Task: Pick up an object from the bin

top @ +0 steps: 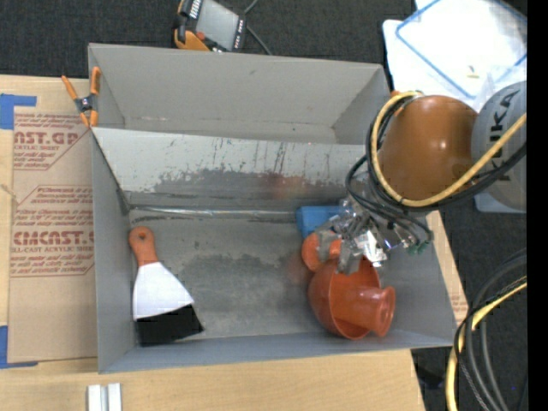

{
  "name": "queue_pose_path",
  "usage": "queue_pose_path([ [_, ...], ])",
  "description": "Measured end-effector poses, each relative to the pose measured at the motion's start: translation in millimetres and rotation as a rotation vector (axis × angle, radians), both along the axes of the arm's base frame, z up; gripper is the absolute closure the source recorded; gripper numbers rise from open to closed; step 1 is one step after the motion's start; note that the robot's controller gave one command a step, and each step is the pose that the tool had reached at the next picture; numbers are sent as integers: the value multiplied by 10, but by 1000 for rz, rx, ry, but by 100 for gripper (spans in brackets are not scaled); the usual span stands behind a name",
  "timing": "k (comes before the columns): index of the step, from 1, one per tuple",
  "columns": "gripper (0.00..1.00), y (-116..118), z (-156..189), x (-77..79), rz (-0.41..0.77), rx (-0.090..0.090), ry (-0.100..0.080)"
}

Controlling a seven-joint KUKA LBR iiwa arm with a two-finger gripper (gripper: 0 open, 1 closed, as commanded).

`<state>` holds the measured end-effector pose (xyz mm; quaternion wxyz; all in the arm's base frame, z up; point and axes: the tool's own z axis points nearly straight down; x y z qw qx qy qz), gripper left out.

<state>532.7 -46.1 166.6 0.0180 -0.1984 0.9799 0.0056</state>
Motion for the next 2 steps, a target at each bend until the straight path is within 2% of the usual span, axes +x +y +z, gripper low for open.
queue_pose_path([
  [1, 100, 19, -468, -98, -83, 6, -5],
  [2, 100, 110, -717, 124, 119, -4, -1],
])
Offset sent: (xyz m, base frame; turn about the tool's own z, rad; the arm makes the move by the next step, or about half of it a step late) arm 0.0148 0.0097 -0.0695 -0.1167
